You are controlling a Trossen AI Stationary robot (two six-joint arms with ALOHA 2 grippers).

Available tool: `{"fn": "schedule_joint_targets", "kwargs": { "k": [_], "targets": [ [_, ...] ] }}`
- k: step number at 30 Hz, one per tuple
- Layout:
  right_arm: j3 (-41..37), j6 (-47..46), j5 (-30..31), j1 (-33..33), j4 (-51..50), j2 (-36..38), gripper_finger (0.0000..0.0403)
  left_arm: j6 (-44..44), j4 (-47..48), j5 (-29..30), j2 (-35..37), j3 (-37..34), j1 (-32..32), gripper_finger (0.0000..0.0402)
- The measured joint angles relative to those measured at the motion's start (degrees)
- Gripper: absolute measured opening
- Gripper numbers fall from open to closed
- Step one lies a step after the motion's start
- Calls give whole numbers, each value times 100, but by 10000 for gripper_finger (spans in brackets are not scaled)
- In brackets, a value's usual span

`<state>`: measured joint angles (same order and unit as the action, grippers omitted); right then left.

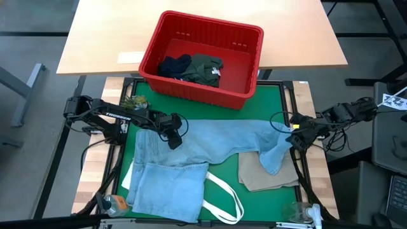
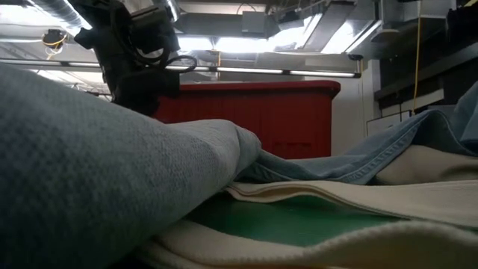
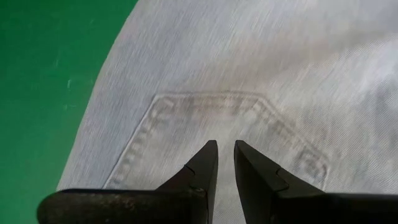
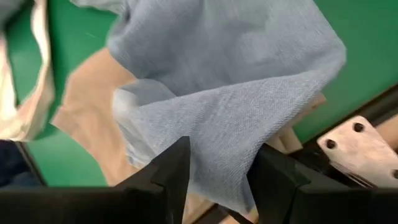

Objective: Fold Laundry from Bin
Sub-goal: Fold the light blue pants

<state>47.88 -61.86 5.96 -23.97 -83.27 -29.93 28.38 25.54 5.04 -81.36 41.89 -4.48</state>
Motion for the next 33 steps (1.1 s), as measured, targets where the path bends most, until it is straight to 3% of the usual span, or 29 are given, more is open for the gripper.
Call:
{"fn": "schedule_joint_targets", "kwargs": {
  "k": [3,9,13,21,29,33],
  "targets": [
    [0,-292,165,0,188,3,114,-2,-149,0,0,0,1,50],
    [0,-619,663,-2,741,1,11,-2,-352,0,0,0,1,50],
    [0,-873,1249,-1,1432,0,25,-6,-420,0,0,0,1,50],
    [1,-864,2795,-1,2866,-414,14,-9,-766,0,0,0,1,50],
    [2,-1112,3539,41,4071,-1505,5,-48,-966,0,0,0,6,50],
    [2,-1137,3241,456,4643,-2065,13,-48,-991,0,0,0,17,50]
  ]
}}
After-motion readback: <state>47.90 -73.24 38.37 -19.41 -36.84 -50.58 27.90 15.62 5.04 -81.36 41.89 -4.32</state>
